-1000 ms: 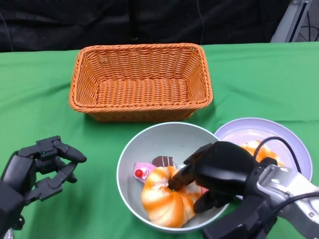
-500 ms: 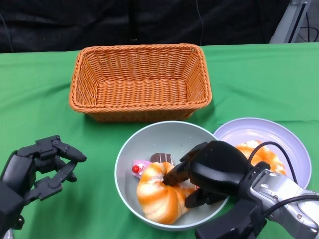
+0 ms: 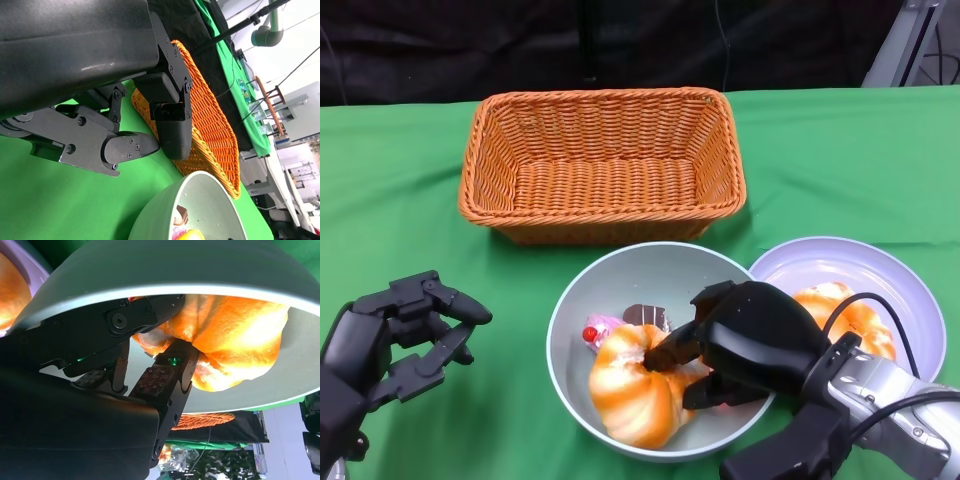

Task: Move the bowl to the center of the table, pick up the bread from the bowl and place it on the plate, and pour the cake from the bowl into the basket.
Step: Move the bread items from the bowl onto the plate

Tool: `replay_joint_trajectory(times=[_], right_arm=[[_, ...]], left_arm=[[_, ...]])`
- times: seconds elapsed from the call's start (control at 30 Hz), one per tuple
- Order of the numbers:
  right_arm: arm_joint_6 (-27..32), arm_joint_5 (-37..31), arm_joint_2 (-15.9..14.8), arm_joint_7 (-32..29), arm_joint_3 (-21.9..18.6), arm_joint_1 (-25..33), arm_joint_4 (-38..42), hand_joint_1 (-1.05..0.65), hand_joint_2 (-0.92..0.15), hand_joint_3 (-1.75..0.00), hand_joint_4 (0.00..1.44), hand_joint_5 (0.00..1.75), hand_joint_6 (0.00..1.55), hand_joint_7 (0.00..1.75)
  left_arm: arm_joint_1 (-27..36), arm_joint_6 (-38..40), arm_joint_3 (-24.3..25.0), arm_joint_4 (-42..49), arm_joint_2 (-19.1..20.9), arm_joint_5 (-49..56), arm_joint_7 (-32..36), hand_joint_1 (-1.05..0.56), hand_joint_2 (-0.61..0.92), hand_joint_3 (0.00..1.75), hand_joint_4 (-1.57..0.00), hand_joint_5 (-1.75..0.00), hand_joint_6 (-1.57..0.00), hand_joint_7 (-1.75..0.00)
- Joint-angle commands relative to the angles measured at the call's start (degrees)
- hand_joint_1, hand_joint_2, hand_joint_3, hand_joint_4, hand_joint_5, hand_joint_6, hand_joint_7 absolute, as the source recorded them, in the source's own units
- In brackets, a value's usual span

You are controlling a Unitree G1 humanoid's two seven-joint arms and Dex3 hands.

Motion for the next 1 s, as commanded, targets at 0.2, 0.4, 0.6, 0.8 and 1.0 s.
replay_joint_trajectory(times=[0.2,0.4,0.6,0.8,1.0], right_arm=[[1.12,0.6,-0.06,0.78,0.15,0.71,2.4,-0.22,-0.92,-0.05,0.74,1.28,1.11,0.03],[-0.87,4.4,0.66,-3.55,-2.56,1.74,2.09,-0.18,-0.92,-0.04,0.7,1.37,1.16,0.05],[-4.2,9.25,1.14,-3.44,-5.38,2.34,1.22,-0.14,-0.9,-0.01,0.69,1.37,1.16,0.06],[-6.0,14.82,0.73,1.41,-8.36,4.09,-3.25,-0.12,-0.88,0.0,0.71,1.42,1.2,0.07],[-6.26,18.98,0.32,6.06,-11.0,6.67,-8.74,-0.08,-0.88,-0.01,0.71,1.49,1.24,0.1]], left_arm=[[-0.07,-0.28,0.33,0.21,0.49,0.13,0.95,-0.14,0.89,0.49,-0.81,-1.4,-0.83,-1.05],[-0.38,0.08,0.25,0.34,0.29,-0.06,0.75,-0.15,0.89,0.48,-0.8,-1.4,-0.83,-1.06],[-0.3,-0.09,0.25,0.27,0.34,-0.31,0.34,-0.15,0.89,0.48,-0.78,-1.4,-0.81,-1.06],[-0.27,0.46,0.28,0.09,0.37,-0.45,0.3,-0.14,0.89,0.47,-0.78,-1.41,-0.81,-1.07],[-0.6,-0.63,0.31,0.81,0.67,0.01,0.52,-0.13,0.89,0.48,-0.78,-1.41,-0.8,-1.08]])
